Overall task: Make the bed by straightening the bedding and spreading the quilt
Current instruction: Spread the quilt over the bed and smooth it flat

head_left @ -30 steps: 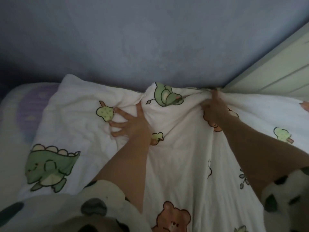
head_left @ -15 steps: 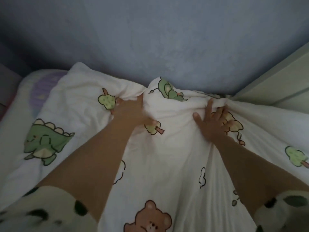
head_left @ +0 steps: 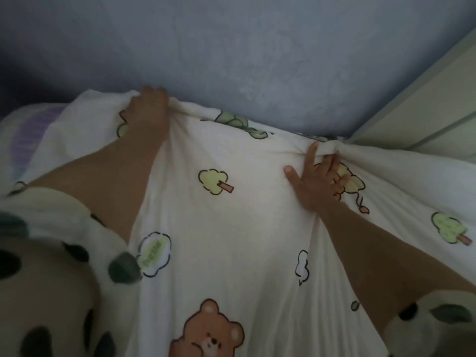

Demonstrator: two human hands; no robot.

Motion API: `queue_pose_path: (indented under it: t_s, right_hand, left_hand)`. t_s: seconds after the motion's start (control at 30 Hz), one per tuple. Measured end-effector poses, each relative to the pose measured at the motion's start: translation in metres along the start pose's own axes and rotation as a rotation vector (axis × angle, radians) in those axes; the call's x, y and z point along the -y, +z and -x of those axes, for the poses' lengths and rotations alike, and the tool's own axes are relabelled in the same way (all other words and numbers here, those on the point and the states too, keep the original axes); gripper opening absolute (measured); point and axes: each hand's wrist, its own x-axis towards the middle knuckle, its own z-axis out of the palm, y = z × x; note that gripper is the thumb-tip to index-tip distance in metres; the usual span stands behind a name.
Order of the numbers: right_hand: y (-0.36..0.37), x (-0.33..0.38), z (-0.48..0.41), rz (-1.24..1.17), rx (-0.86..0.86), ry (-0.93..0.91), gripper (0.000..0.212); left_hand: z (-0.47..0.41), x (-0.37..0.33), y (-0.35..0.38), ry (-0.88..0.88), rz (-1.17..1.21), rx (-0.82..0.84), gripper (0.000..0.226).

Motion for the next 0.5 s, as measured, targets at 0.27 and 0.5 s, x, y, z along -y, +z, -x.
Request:
queue_pose_path:
  t_s: [0.27, 0.5]
  right_hand:
    - [0.0, 0.001, -0.002, 0.016, -0.005, 0.009, 0.083]
    - [-0.003, 0.001, -0.002, 0.03, 0.052, 0.018, 0.072]
  left_hand:
    - [0.019, -0.006, 0.04, 0.242, -0.013, 0.061, 0.052]
    - [0.039, -0.021, 0.046, 0.342, -0.177, 0.331, 0.056]
